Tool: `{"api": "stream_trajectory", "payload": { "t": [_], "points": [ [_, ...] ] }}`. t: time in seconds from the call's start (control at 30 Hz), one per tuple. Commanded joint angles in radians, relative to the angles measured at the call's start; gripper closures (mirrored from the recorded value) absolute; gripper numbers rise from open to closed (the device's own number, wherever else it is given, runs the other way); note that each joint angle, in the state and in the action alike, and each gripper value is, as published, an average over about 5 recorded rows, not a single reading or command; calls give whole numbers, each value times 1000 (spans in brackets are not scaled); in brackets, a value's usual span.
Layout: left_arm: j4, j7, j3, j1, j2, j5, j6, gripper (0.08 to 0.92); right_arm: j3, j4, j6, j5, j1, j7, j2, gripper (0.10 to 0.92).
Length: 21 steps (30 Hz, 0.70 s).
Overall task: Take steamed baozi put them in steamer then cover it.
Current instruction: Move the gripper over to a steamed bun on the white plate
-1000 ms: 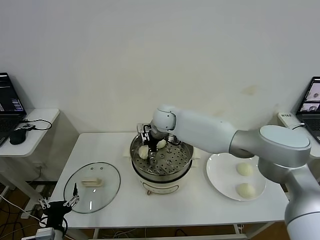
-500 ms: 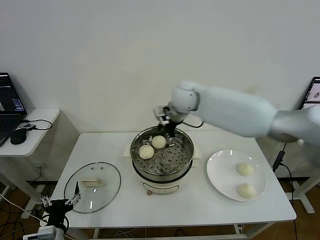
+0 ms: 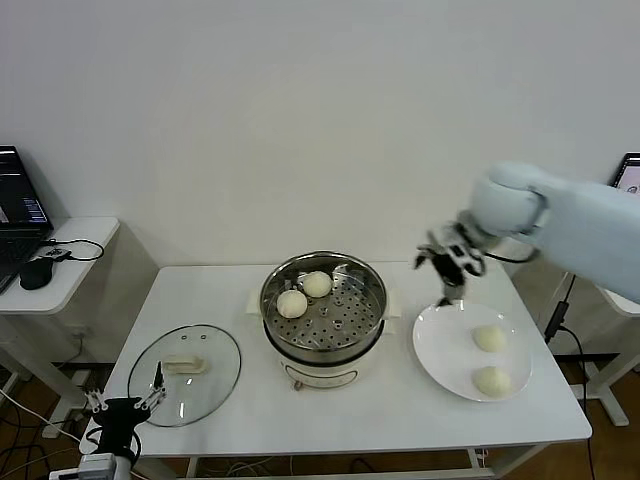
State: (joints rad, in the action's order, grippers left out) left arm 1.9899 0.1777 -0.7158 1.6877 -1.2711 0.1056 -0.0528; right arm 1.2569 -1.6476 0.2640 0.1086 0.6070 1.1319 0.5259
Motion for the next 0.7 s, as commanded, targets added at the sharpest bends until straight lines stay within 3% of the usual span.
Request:
{"api": "stream_trajectory", "payload": {
  "t": [0.03, 0.33, 0.7],
  "points": [
    [0, 1, 8, 11, -7, -16, -2, 177, -251, -84, -83, -210, -401, 1, -319, 203],
    [-2, 1, 3, 21, -23, -45, 3, 177, -654, 30, -151, -312, -876, -21, -234, 203],
    [-14, 1, -27, 42, -22, -51, 3, 177, -719, 187, -140, -381, -962, -34, -83, 203]
  ]
}}
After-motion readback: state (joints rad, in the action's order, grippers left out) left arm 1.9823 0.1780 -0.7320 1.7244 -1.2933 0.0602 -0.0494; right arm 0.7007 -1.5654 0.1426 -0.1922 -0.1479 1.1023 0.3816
